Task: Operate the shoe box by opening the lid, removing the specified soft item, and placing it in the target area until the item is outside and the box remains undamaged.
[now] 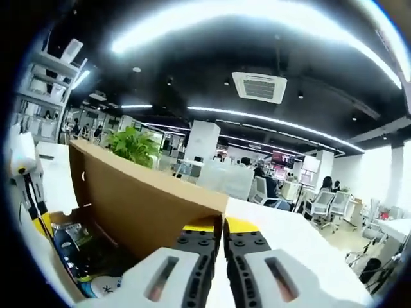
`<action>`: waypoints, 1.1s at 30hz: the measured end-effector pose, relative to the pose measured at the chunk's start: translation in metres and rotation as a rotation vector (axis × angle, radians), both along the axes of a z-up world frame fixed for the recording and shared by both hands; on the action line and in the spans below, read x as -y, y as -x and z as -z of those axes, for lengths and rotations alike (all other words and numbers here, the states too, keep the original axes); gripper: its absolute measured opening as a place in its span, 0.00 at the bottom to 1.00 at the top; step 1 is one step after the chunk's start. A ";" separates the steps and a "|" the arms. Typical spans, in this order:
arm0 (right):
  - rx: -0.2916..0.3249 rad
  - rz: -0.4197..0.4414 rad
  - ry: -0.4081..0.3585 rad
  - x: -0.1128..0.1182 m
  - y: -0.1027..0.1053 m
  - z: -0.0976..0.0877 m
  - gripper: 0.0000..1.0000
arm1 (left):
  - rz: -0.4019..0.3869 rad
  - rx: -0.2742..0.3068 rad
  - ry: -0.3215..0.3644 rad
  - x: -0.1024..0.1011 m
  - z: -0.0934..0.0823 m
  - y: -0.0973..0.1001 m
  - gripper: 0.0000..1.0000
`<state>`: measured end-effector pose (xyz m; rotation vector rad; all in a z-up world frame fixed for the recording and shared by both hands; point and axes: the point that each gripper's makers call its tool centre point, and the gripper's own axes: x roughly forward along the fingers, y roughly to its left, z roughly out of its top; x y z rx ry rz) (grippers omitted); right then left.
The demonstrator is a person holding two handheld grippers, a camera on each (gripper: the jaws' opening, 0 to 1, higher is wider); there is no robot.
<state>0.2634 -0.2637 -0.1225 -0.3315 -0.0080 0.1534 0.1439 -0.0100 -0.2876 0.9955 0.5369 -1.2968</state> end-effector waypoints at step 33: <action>0.069 -0.006 -0.284 -0.001 -0.047 -0.002 0.00 | -0.007 0.014 0.014 0.000 0.000 -0.001 0.05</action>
